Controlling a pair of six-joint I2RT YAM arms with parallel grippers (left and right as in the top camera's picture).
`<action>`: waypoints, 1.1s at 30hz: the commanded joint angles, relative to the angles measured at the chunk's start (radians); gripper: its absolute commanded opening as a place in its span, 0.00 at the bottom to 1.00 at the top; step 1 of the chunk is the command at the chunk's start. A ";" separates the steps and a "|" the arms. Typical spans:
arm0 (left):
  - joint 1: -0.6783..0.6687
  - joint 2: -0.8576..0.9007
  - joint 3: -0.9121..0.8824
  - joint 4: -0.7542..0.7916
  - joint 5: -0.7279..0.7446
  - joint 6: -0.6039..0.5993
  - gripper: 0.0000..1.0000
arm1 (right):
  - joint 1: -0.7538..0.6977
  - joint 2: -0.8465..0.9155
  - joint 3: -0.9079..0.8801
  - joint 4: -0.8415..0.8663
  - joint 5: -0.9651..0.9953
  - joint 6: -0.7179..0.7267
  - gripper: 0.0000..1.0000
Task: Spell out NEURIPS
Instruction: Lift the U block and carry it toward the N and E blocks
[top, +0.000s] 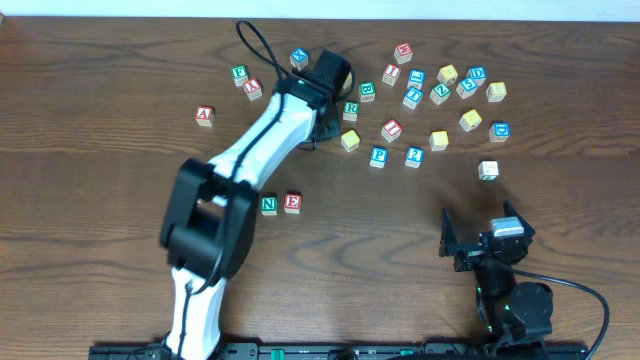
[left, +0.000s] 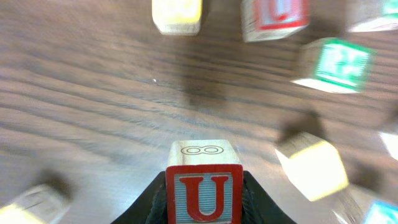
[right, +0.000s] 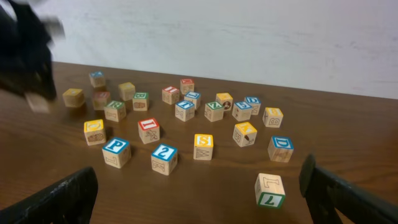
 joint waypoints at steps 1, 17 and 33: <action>0.005 -0.123 -0.006 -0.048 -0.013 0.135 0.18 | -0.010 -0.005 -0.003 -0.002 0.001 -0.012 0.99; -0.097 -0.262 -0.041 -0.361 0.048 0.137 0.08 | -0.010 -0.005 -0.003 -0.002 0.001 -0.012 0.99; -0.272 -0.301 -0.409 -0.095 0.021 -0.021 0.08 | -0.010 -0.005 -0.003 -0.002 0.001 -0.012 0.99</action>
